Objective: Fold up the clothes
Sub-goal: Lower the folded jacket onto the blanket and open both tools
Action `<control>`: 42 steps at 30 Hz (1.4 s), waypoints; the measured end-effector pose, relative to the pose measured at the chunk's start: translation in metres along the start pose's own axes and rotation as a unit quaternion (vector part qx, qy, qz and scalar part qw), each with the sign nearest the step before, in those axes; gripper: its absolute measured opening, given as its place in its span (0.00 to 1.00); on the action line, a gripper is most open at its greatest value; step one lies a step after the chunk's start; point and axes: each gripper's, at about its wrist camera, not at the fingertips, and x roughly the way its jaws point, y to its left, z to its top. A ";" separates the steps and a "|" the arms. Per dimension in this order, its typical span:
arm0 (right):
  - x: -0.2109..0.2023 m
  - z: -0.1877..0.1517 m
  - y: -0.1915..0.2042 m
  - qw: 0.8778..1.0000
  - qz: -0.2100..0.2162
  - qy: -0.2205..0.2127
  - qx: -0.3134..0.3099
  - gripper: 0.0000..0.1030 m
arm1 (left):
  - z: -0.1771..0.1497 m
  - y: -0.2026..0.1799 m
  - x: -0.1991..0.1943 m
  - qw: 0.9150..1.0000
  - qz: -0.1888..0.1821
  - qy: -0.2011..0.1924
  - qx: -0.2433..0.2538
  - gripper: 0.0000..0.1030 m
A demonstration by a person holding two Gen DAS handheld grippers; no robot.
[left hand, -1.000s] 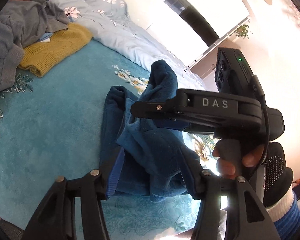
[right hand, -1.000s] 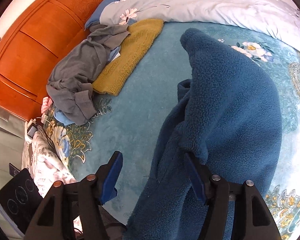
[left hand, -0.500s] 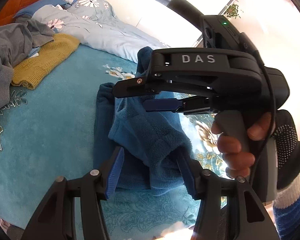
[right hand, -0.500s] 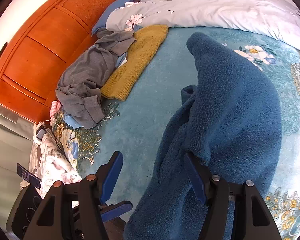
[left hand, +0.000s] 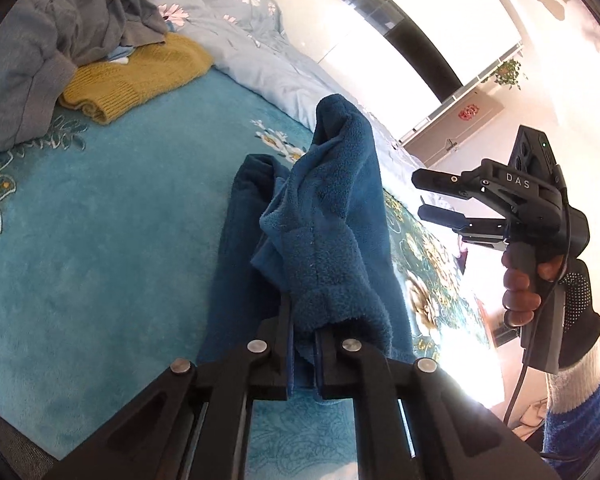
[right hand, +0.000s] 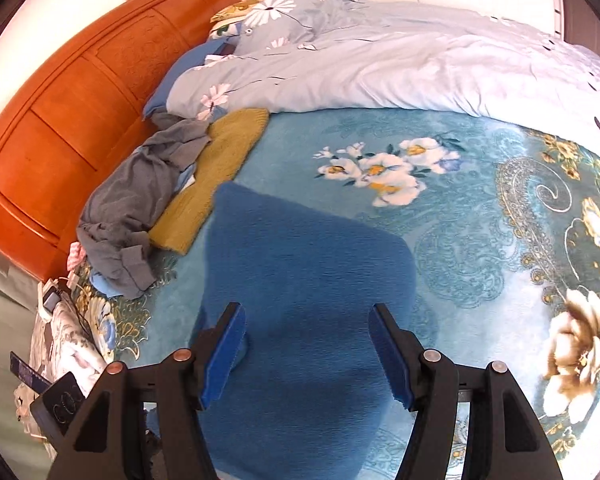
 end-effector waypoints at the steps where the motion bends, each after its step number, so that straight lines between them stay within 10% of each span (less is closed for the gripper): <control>1: 0.004 0.002 0.000 1.000 0.003 0.002 -0.003 0.65 | -0.002 0.007 0.001 1.000 0.001 0.001 -0.009 0.08; 11: 0.059 0.026 0.040 0.996 -0.007 0.020 -0.087 0.11 | -0.008 0.033 0.004 1.000 0.014 0.010 -0.021 0.08; 30: 0.113 0.034 0.015 0.996 -0.023 0.069 -0.058 0.01 | -0.001 0.025 -0.019 0.999 0.029 0.012 0.011 0.12; 37: 0.063 0.016 0.002 0.998 -0.006 0.014 -0.063 0.11 | 0.044 -0.003 -0.053 0.997 0.040 -0.043 0.059 0.48; 42: 0.037 -0.014 -0.028 0.999 -0.008 -0.002 -0.032 0.21 | 0.087 -0.026 0.003 0.992 0.057 -0.001 0.111 0.65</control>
